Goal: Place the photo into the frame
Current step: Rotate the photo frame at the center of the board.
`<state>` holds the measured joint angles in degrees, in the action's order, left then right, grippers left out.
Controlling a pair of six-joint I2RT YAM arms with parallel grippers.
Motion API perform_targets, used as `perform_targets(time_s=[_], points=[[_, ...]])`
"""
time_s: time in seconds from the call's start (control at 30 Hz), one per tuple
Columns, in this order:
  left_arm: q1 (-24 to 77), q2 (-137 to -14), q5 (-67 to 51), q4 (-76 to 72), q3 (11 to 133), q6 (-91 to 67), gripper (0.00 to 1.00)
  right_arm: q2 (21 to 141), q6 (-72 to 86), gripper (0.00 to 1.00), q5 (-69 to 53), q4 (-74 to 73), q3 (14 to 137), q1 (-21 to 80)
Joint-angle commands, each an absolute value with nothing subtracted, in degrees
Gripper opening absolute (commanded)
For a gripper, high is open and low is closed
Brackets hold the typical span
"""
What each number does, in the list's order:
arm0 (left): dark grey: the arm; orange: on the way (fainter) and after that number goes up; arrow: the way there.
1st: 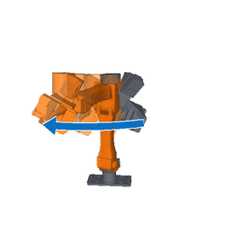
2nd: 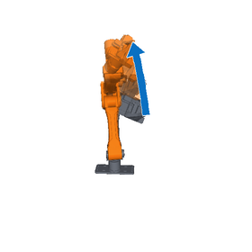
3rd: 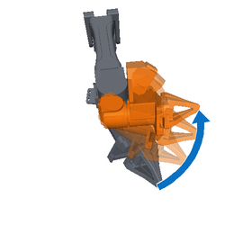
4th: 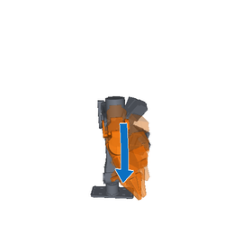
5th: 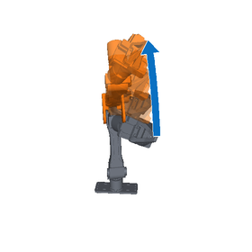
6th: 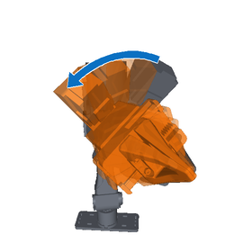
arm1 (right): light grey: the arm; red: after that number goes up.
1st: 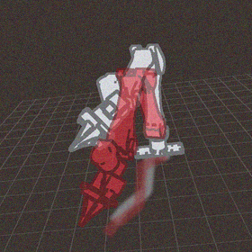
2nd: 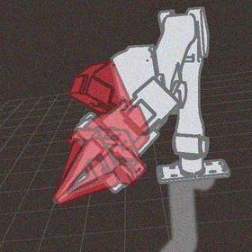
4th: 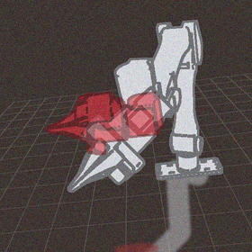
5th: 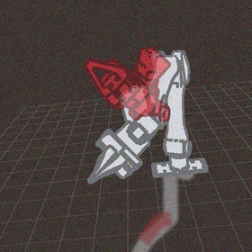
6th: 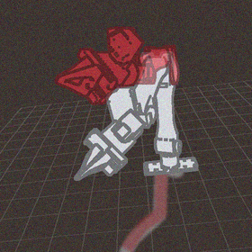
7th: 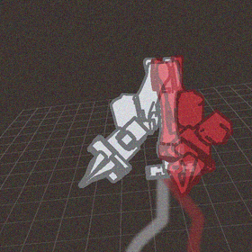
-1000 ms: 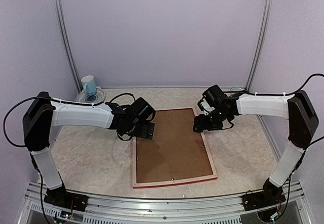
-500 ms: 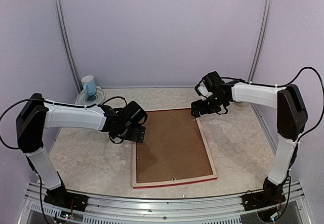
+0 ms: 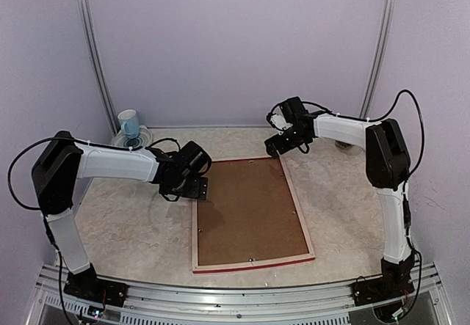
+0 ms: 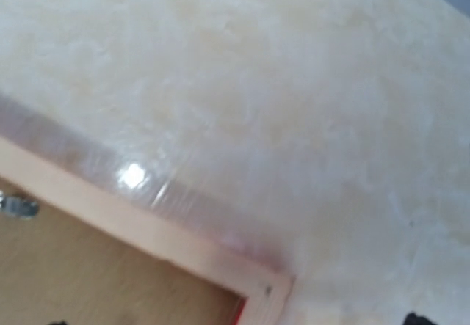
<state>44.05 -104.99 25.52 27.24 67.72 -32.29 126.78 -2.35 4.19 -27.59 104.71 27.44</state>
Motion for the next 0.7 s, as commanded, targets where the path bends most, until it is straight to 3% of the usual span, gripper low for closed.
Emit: perform_targets(time_s=[0.0,0.3,0.67], points=[[46.0,-104.6,24.6,27.1,67.3,-32.1,0.99,128.3,-5.1,0.99,0.5,-25.8,107.3,24.0],[52.9,-101.0,24.1,32.0,61.8,-37.7,0.97,130.9,-12.1,0.94,-5.1,-25.8,109.4,22.7],[53.0,-102.3,25.5,30.8,60.6,-40.4,0.74,133.7,-10.0,0.91,-2.3,-26.3,109.5,22.7]])
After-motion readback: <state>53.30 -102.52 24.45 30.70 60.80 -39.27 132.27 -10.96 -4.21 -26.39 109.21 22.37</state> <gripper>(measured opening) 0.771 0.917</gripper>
